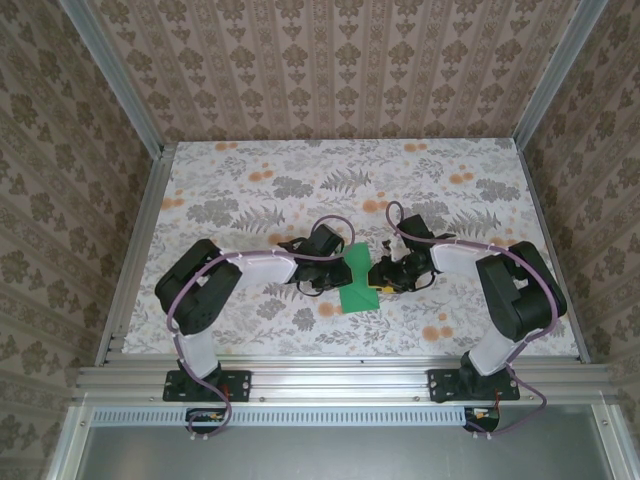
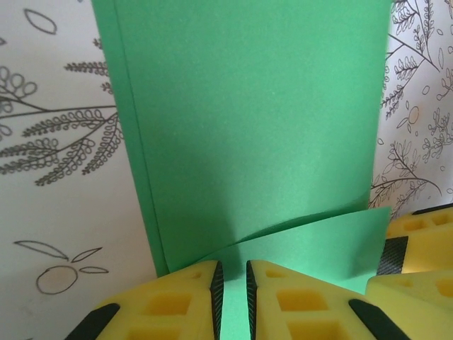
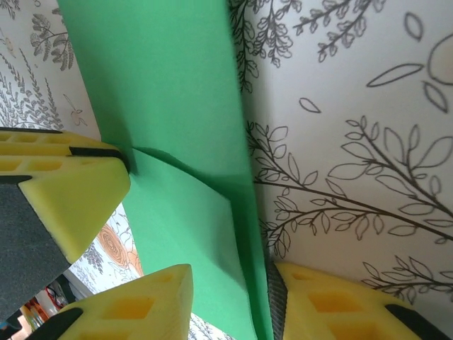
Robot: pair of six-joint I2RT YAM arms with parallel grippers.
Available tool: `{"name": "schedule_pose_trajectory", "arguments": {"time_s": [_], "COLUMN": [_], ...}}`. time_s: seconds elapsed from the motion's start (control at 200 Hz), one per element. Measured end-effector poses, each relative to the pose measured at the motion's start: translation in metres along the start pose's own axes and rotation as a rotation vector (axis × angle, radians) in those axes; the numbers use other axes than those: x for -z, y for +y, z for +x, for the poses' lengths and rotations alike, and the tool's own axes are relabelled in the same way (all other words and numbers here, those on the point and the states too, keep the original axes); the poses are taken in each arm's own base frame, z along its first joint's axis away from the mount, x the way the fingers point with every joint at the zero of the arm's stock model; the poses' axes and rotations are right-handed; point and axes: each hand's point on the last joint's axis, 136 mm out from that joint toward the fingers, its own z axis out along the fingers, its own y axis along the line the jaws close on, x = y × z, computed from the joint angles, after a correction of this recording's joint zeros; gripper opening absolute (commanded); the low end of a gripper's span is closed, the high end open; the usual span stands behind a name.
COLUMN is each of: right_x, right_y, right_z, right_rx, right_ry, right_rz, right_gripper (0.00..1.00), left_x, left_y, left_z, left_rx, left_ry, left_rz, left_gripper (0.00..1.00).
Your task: Fold a paper plane with a square sheet of paper (pick it up from the middle)
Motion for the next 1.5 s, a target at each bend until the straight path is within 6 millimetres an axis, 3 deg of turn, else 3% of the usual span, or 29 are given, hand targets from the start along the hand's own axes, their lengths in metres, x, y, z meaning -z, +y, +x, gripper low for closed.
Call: {"name": "schedule_pose_trajectory", "arguments": {"time_s": [0.39,0.65,0.96,1.22,1.35,1.5], "right_x": [-0.001,-0.004,-0.001,0.002,0.013,0.035], "right_y": [0.006,0.008,0.016,0.020,0.027,0.030], "right_z": [-0.003,-0.002,-0.002,-0.003,-0.001,0.005], "right_rx": [0.007,-0.005,-0.006,0.002,0.029,0.056], "right_ry": [-0.006,-0.017,-0.029,-0.040,-0.054,-0.074], "right_rz": [-0.031,-0.073,-0.114,-0.130,-0.135,-0.075], "right_gripper": [0.32,0.37,0.26,0.09,0.05,0.05], "left_x": [-0.001,-0.001,-0.001,0.002,0.018,0.062], "left_y": [-0.002,-0.002,-0.001,-0.003,-0.008,-0.023], "left_z": [-0.001,-0.001,-0.001,-0.001,-0.003,-0.014], "left_rx": [-0.004,-0.007,-0.007,-0.010,-0.020,-0.041], "left_ry": [0.001,0.001,0.002,-0.004,-0.041,-0.154], "left_rz": [0.003,0.002,0.001,0.002,0.013,0.057], "left_gripper": [0.20,0.19,0.20,0.22,0.25,0.27]}}
